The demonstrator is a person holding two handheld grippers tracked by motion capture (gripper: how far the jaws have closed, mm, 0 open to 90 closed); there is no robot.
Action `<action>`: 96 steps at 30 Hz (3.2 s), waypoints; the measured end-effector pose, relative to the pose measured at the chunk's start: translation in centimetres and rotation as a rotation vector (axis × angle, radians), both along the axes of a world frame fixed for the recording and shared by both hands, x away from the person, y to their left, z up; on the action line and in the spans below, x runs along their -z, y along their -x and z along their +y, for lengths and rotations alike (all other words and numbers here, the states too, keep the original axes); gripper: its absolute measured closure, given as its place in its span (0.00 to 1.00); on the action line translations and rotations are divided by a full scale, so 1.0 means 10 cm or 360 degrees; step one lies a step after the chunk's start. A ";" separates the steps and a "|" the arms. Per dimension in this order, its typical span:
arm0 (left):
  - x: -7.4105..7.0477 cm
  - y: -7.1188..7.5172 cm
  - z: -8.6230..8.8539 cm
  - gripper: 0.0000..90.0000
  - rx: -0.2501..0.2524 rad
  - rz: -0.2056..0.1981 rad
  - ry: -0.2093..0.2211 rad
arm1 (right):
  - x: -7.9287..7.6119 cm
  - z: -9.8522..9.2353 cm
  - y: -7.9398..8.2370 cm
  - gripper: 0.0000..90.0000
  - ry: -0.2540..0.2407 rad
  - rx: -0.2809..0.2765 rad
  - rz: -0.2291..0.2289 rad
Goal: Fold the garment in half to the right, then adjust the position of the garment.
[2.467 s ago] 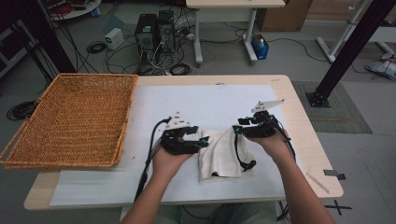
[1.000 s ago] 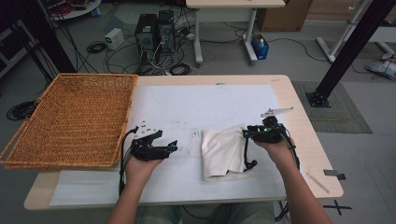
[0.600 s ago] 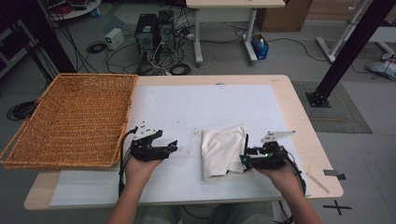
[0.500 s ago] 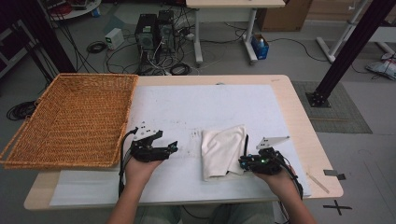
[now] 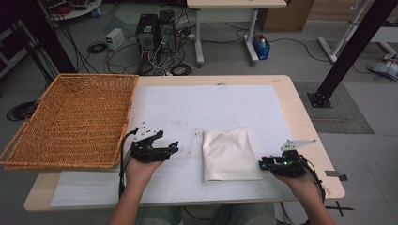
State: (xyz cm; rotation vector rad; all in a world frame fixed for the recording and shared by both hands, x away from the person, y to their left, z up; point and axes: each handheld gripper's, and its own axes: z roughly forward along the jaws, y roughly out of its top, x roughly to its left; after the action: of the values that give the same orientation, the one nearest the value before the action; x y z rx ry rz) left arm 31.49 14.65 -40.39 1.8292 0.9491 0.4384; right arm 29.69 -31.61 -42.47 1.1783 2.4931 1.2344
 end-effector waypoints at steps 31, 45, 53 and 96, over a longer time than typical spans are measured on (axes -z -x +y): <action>-0.03 -0.34 -0.21 0.29 0.0010 0.0033 0.0022 | -0.08 0.22 -0.80 0.68 -0.0058 0.0343 -0.0170; -0.09 -0.15 0.03 0.29 -0.0049 0.0004 0.0016 | 0.08 0.41 -1.04 0.85 0.0135 0.0278 -0.0114; -0.12 -0.03 0.14 0.27 -0.0061 -0.0056 0.0057 | -0.18 0.23 -0.85 0.45 -0.0038 0.0242 -0.0234; 0.47 0.22 -0.98 0.35 0.0442 0.0350 -0.0087 | 0.04 0.47 -1.28 0.38 0.0176 -0.0070 0.0010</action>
State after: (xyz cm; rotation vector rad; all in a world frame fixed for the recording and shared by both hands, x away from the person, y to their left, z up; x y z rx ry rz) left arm 29.32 4.87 -45.05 2.0533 0.8172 0.0934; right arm 42.52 -26.87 -42.83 1.1086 2.5684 1.0882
